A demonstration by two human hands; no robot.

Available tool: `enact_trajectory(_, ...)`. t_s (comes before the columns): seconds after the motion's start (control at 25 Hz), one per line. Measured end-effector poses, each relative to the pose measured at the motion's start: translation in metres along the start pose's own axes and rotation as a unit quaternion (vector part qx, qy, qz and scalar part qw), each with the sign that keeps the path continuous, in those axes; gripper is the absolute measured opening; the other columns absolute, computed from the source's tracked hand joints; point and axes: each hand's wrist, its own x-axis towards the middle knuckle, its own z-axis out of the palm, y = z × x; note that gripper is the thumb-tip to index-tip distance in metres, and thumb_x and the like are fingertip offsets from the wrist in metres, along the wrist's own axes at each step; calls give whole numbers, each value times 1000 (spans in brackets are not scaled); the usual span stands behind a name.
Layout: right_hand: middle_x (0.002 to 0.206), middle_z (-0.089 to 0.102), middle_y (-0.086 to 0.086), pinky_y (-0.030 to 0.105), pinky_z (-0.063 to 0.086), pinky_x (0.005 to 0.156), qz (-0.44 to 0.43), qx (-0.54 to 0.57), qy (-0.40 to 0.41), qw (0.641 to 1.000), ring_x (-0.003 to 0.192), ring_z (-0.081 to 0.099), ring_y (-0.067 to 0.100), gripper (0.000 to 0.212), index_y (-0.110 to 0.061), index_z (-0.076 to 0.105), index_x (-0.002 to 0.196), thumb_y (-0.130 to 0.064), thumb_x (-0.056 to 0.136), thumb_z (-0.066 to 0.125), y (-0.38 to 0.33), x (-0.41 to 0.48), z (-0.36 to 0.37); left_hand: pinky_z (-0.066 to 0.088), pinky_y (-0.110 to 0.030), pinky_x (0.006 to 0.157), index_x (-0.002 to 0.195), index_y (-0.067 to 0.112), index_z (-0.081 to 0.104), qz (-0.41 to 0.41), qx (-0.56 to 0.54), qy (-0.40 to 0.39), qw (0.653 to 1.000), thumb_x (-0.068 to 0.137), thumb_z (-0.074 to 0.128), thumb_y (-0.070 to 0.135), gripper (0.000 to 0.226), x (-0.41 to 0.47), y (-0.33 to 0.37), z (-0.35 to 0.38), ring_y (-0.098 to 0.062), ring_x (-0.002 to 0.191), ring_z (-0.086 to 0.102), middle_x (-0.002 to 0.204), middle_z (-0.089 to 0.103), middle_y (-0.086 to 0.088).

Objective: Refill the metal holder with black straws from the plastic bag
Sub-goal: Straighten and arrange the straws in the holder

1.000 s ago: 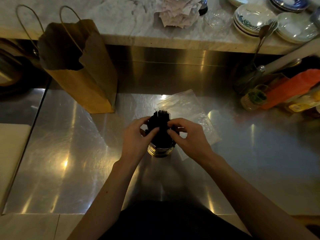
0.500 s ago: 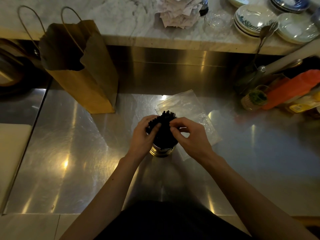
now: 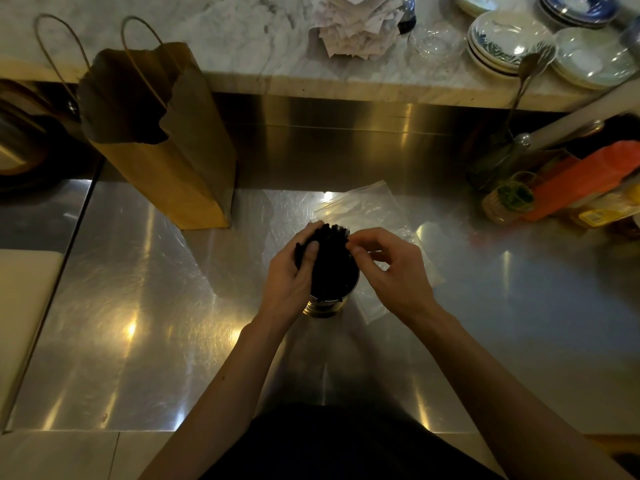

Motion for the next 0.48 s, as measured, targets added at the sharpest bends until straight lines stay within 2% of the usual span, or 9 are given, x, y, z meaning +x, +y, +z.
enact_trajectory(0.08, 94, 61, -26, 6, 47, 79, 0, -1, 3, 1000, 93, 61, -9, 15, -17, 68, 101, -7, 92, 62, -2, 0, -1, 41, -41, 111, 131, 16, 58, 19, -17, 27, 999, 103, 42, 19, 32, -1, 6, 0, -14, 130, 52, 136, 60, -2)
enact_trajectory(0.2, 91, 62, -26, 7, 48, 77, 8, 4, 14, 1000, 90, 63, -8, 18, -23, 66, 99, -7, 92, 62, -7, 1, -2, 41, -42, 111, 125, 18, 61, 31, -42, 54, 997, 104, 42, 16, 29, 2, 21, -3, -13, 128, 54, 131, 62, -1)
enact_trajectory(0.32, 88, 65, -23, 9, 50, 77, 19, 18, 32, 999, 88, 65, 0, 21, -27, 64, 100, -8, 91, 63, -10, 4, -3, 43, -38, 110, 123, 19, 62, 45, -48, 37, 997, 103, 42, 12, 28, 6, 38, -14, -5, 123, 57, 126, 66, 4)
enact_trajectory(0.48, 96, 61, -29, 3, 42, 85, 16, -6, 45, 999, 97, 59, -11, 22, -31, 59, 110, -18, 92, 63, -23, 8, -5, 45, -34, 107, 124, 17, 62, 47, -43, -7, 998, 103, 43, 15, 28, 15, 68, -33, -1, 119, 59, 123, 68, 7)
